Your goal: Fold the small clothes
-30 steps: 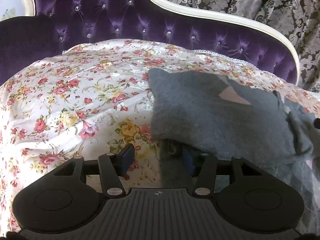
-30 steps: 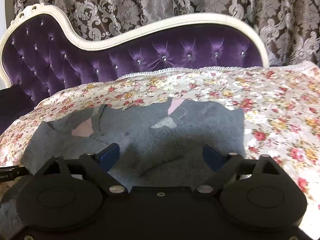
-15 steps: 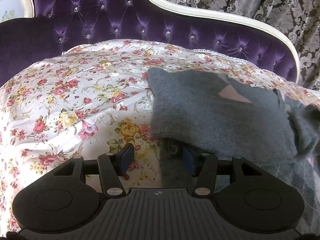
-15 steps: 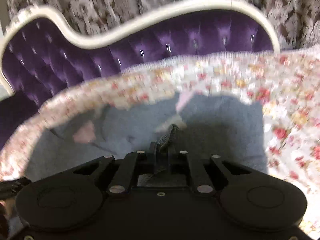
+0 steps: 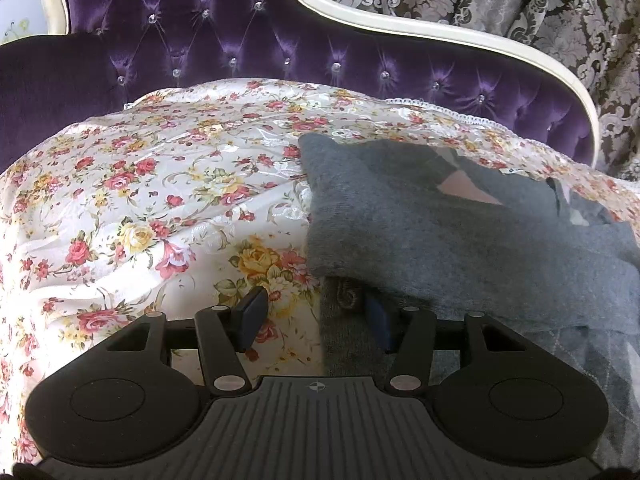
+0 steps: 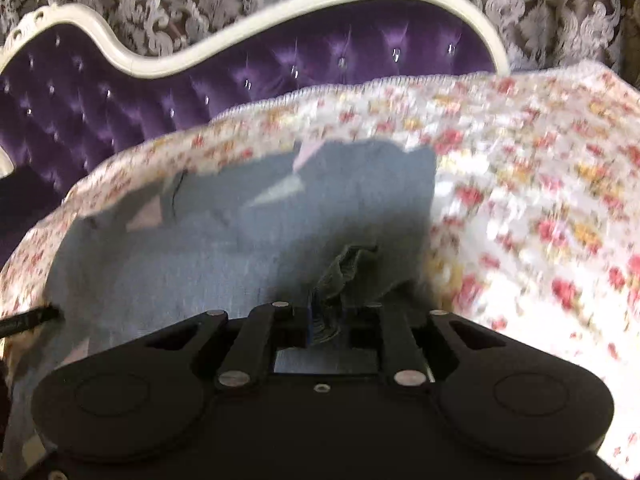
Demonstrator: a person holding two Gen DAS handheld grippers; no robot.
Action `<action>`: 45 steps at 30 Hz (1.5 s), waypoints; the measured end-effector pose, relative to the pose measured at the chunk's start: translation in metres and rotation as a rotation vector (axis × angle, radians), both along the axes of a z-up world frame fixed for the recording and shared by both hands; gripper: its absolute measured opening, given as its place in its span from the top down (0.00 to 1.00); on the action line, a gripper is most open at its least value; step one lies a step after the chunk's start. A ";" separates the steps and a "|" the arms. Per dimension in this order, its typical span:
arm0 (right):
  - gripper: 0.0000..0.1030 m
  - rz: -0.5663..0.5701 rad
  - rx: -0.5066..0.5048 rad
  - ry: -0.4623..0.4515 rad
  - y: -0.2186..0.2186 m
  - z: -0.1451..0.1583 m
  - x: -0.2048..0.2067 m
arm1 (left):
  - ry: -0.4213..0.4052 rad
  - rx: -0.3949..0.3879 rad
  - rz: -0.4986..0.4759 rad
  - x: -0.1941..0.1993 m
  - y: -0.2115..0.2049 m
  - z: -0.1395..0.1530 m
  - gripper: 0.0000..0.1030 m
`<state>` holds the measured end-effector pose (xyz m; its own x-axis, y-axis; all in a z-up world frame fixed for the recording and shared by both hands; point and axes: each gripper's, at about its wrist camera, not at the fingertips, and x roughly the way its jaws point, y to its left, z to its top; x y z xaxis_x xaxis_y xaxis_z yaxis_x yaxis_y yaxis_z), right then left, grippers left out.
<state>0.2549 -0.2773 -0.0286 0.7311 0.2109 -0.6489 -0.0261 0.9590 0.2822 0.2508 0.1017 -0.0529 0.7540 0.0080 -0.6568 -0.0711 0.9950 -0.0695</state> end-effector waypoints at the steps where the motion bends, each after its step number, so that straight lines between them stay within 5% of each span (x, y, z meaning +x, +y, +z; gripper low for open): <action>1: 0.72 0.002 0.002 -0.004 -0.001 0.001 -0.002 | 0.000 -0.001 0.000 0.000 0.000 0.000 0.50; 5: 0.37 -0.027 0.024 -0.085 -0.008 0.011 -0.007 | -0.001 -0.002 0.000 0.000 -0.001 0.000 0.50; 16: 0.43 0.002 -0.034 -0.052 -0.005 -0.005 0.030 | -0.003 -0.003 -0.001 -0.001 -0.001 0.000 0.50; 18: 0.50 0.015 -0.066 -0.040 -0.002 -0.009 0.031 | -0.004 -0.002 0.000 -0.001 -0.001 0.000 0.50; 20: 0.78 0.042 -0.076 -0.046 0.003 -0.007 0.029 | -0.004 -0.002 -0.001 -0.001 -0.001 0.000 0.50; 21: 0.78 0.053 -0.078 -0.054 0.007 -0.002 0.028 | -0.005 -0.001 -0.001 -0.002 -0.001 0.000 0.50; 27: 0.79 0.071 -0.114 -0.303 0.017 0.052 0.005 | -0.005 -0.001 -0.001 -0.002 -0.001 0.000 0.49; 34: 0.70 -0.024 -0.174 -0.076 0.001 -0.001 0.040 | -0.006 -0.001 -0.005 -0.002 -0.001 0.002 0.49; 36: 0.67 -0.056 -0.155 -0.107 -0.001 -0.001 0.031 | 0.000 0.006 -0.012 -0.003 -0.001 0.005 0.49; 38: 0.49 -0.061 -0.147 -0.150 0.001 0.006 0.019 | 0.018 0.032 -0.025 -0.004 -0.001 0.009 0.50; 42: 0.47 -0.023 -0.133 -0.208 0.012 0.023 0.003 | 0.005 0.047 -0.030 -0.016 0.003 0.025 0.50; 45: 0.35 0.038 -0.088 -0.210 0.029 0.028 0.004 | -0.058 0.060 -0.032 -0.022 0.003 0.044 0.50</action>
